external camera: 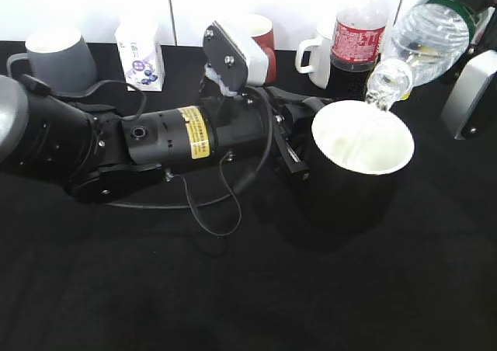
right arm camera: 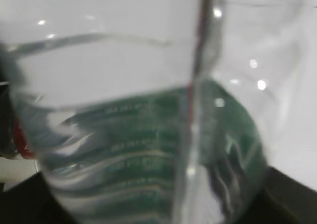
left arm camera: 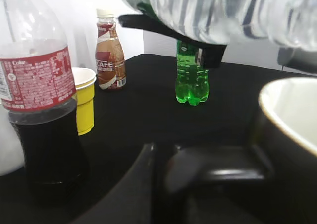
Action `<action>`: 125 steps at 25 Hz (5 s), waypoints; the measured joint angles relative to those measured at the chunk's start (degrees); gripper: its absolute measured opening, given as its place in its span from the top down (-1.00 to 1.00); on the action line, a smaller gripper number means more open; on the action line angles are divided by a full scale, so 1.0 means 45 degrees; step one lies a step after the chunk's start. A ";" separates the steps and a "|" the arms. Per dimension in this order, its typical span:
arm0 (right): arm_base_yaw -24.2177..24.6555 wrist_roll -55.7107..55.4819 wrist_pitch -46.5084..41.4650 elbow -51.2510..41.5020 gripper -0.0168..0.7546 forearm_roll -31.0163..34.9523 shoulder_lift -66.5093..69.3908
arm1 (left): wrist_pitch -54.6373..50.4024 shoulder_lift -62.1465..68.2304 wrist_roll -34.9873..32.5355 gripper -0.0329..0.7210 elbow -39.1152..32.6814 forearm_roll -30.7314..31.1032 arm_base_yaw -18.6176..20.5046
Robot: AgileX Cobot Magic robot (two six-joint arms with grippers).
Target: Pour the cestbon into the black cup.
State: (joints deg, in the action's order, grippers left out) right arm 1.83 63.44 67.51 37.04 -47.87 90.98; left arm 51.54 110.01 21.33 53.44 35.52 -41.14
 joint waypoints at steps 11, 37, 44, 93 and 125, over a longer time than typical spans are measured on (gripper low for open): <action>0.0000 0.1213 0.0090 0.0000 -0.32 0.0550 -0.0010 | -0.0060 0.0000 0.0691 0.76 0.0000 0.0014 0.0000; 0.0000 -2.0816 0.0336 0.0000 -0.32 -0.0941 -0.0023 | 0.2018 0.0116 0.0823 0.76 -0.0068 0.0083 0.3389; 0.0000 -2.0866 0.0336 0.0000 -0.32 -0.0896 -0.0023 | 0.2284 0.0116 -0.2441 0.76 -0.2174 -0.2753 0.5425; 0.0000 -1.4922 0.0631 -0.4089 -0.75 0.5880 0.4669 | 0.3044 -0.5222 -0.2297 0.20 -0.7270 -0.3947 0.5670; -0.2956 -1.5931 -3.0477 0.0545 -0.48 1.1117 -2.0337 | -2.6346 -2.4542 -0.3627 0.20 -0.4466 -0.7893 0.4009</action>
State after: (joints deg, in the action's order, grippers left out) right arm -11.47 -8.25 -69.64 39.49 2.15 -0.54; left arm -67.02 -0.43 5.01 33.34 0.00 -23.10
